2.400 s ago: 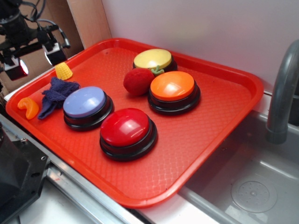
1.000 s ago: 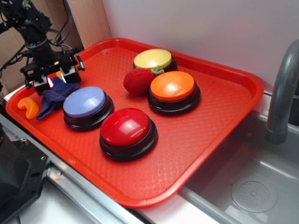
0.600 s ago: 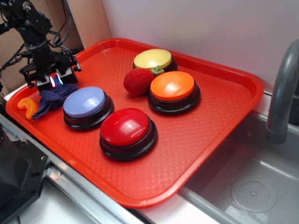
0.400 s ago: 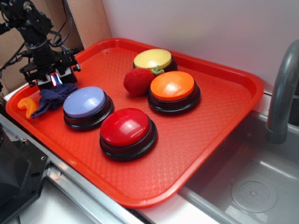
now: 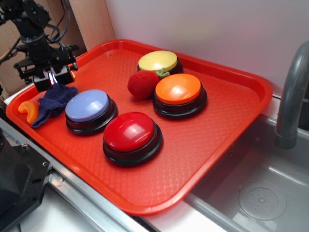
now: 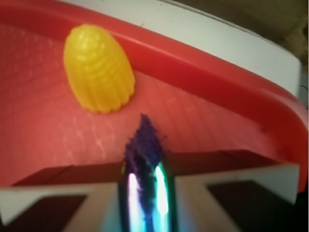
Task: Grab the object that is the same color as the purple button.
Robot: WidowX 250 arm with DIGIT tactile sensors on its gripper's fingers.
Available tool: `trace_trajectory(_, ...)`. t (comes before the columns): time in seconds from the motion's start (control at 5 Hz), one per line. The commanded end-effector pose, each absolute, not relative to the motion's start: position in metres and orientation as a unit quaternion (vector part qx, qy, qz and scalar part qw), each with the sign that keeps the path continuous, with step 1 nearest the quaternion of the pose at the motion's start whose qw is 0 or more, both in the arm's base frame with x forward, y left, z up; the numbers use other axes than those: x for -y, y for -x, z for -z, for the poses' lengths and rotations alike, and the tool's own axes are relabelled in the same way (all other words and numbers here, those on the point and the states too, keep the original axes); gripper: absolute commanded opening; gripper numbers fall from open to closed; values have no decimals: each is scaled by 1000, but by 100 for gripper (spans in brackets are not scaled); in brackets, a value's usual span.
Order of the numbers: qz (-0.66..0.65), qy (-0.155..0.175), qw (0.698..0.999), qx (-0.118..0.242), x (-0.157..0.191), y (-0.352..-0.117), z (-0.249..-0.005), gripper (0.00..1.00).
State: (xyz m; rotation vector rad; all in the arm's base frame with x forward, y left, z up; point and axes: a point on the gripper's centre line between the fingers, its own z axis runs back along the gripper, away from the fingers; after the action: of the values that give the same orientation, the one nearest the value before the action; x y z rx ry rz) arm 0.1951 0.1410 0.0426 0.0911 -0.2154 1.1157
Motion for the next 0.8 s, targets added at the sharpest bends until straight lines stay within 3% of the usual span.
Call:
trace_trajectory(0.0, -381, -10, 919, 97, -120, -210, -106, 0)
trace_trajectory(0.2, -309, 10, 948, 76, -100, -214, -137, 0)
trace_trajectory(0.6, -182, 35, 980, 71, -64, -219, -192, 0)
